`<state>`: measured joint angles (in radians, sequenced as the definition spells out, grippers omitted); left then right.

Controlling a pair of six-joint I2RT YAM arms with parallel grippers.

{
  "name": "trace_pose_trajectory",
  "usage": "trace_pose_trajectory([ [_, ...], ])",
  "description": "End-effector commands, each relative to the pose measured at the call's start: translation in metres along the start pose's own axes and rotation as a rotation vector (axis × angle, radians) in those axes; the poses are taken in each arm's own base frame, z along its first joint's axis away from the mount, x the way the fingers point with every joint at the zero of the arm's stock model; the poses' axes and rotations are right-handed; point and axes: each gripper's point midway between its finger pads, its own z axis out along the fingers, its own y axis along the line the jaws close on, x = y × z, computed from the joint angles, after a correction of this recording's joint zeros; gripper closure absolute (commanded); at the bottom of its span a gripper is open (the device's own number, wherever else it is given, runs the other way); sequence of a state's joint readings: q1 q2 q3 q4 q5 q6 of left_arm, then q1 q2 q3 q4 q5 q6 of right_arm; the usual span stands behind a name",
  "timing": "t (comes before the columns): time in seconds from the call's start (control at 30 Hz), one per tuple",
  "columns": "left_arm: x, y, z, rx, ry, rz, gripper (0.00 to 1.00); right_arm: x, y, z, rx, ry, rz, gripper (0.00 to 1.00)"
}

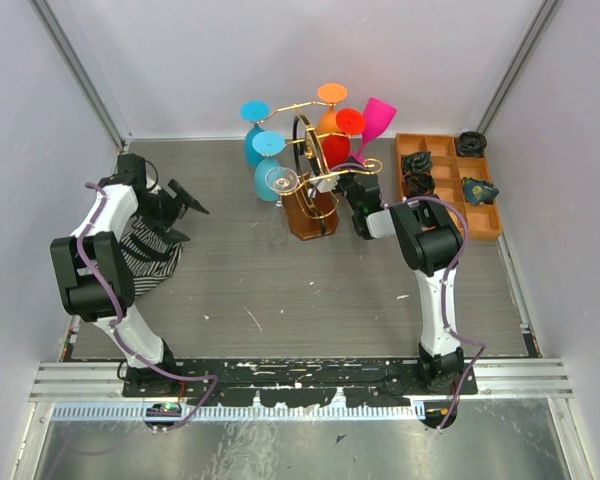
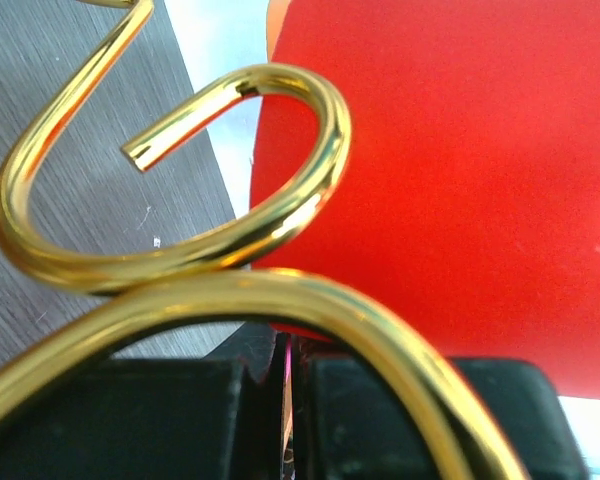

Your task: Take the wine glass off the wine glass rack

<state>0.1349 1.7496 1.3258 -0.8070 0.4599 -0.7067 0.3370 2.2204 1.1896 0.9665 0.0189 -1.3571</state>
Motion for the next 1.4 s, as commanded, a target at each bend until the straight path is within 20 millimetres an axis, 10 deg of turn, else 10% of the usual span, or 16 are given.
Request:
trace_pose_trajectory([
  [0.0, 0.004, -0.004, 0.001, 0.019, 0.03, 0.014, 0.07, 0.008, 0.006, 0.003, -0.004, 0.019, -0.022, 0.99],
  [0.43, 0.007, -0.009, 0.006, 0.012, 0.04, 0.027, 0.07, 0.073, -0.025, -0.033, 0.065, 0.127, 0.054, 0.99],
  [0.93, 0.008, -0.008, 0.007, 0.003, 0.038, 0.032, 0.07, 0.098, -0.021, -0.038, -0.028, 0.198, 0.23, 0.99],
  [1.37, 0.009, -0.009, 0.007, 0.003, 0.038, 0.044, 0.07, 0.043, 0.009, -0.027, -0.021, 0.169, 0.208, 0.99],
])
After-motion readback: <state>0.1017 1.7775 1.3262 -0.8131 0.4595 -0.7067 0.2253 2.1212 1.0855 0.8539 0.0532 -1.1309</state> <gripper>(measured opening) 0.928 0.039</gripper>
